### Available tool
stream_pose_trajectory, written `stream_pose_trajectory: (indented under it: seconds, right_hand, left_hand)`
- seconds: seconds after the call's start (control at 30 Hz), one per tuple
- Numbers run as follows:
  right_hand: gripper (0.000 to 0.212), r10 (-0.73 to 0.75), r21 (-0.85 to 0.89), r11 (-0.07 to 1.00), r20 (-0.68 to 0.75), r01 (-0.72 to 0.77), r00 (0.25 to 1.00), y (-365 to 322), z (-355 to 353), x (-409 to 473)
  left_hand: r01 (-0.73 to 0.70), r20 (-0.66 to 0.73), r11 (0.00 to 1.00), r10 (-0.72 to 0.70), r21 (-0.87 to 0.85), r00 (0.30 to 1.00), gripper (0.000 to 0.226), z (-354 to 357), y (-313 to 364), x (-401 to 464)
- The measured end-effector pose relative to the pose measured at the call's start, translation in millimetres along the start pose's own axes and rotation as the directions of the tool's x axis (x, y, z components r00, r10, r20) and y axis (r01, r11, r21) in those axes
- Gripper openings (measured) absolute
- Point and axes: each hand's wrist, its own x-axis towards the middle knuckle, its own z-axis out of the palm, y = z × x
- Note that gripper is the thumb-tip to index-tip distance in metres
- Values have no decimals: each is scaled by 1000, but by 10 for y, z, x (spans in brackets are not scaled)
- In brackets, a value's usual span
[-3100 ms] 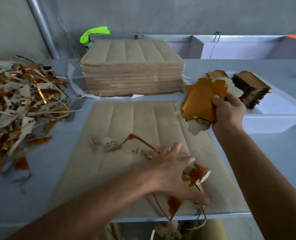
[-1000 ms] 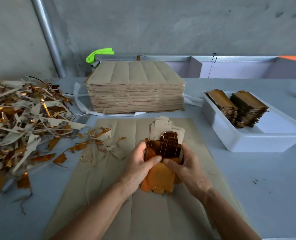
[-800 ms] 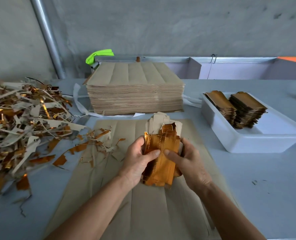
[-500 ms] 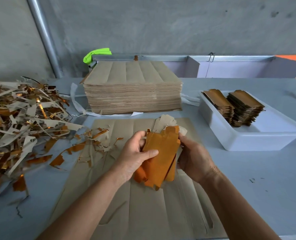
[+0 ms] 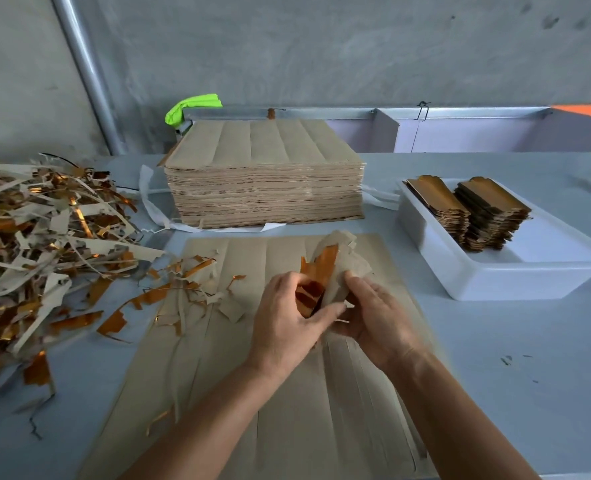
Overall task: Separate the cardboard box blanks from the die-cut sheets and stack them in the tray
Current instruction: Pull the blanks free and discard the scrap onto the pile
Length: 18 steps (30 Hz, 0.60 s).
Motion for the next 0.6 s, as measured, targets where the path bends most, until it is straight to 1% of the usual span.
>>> stream_pose_trajectory:
  seconds: [0.03,0.1,0.17,0.27,0.37,0.47,0.53,0.57,0.6]
  right_hand:
    - [35,-9,-20,1000,-8,9,1000,-1,0,-5]
    - [32,-25,-48,999,-36,23,999,3,-19,-8]
    - [29,-41,-64,997,-69,36,997,22,-44,-2]
    - [27,-47,-72,997,-93,41,995,39,-48,6]
    - [24,-53,-86,995,-99,44,994,37,-8,18]
    - [30,-57,-135,990,-93,44,994,42,90,25]
    - [31,-66,-159,986,-81,52,995,49,135,25]
    - [31,-71,-162,985,-82,58,994,51,140,27]
    - [30,-68,-154,987,-90,54,994,52,143,32]
  left_hand:
    - [33,10,997,-32,-64,999,41,-1,-4,8]
    - [142,104,958,-119,-250,987,18,-21,-13,20]
    - [254,173,882,-200,-398,965,9,-67,-23,28]
    - [369,223,777,-295,-509,929,22,-114,-56,41]
    - [429,245,664,-357,-612,901,23,-100,-91,56]
    - [460,247,622,-401,-634,882,27,-73,-139,68]
    - [492,263,602,-431,-629,863,38,-66,-182,72]
    - [496,254,595,-446,-632,858,36,-66,-209,71]
    - [487,228,606,-455,-629,861,26,-63,-243,71]
